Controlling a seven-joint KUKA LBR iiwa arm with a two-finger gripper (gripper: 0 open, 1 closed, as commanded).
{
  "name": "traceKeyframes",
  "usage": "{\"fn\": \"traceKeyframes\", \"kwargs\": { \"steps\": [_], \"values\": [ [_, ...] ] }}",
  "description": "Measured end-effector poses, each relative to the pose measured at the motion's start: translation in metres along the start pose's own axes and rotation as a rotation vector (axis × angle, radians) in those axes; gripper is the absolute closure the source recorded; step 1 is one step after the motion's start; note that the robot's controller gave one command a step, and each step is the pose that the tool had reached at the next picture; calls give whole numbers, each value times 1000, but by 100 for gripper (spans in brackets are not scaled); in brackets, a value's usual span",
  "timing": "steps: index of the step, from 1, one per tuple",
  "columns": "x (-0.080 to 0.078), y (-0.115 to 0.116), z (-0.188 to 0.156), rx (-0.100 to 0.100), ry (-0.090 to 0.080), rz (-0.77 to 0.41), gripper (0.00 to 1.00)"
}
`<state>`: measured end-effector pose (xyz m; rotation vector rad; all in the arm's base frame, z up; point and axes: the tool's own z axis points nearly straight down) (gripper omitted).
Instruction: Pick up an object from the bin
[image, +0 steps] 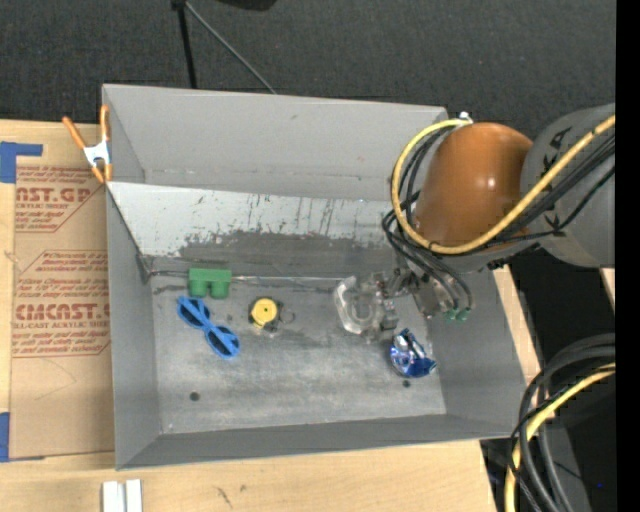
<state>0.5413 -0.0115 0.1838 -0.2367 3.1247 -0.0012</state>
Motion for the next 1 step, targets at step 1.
{"fn": "traceKeyframes", "kwargs": {
  "steps": [1],
  "values": [
    [4, 11, -55, -3, 2, -679, 100]
  ]
}}
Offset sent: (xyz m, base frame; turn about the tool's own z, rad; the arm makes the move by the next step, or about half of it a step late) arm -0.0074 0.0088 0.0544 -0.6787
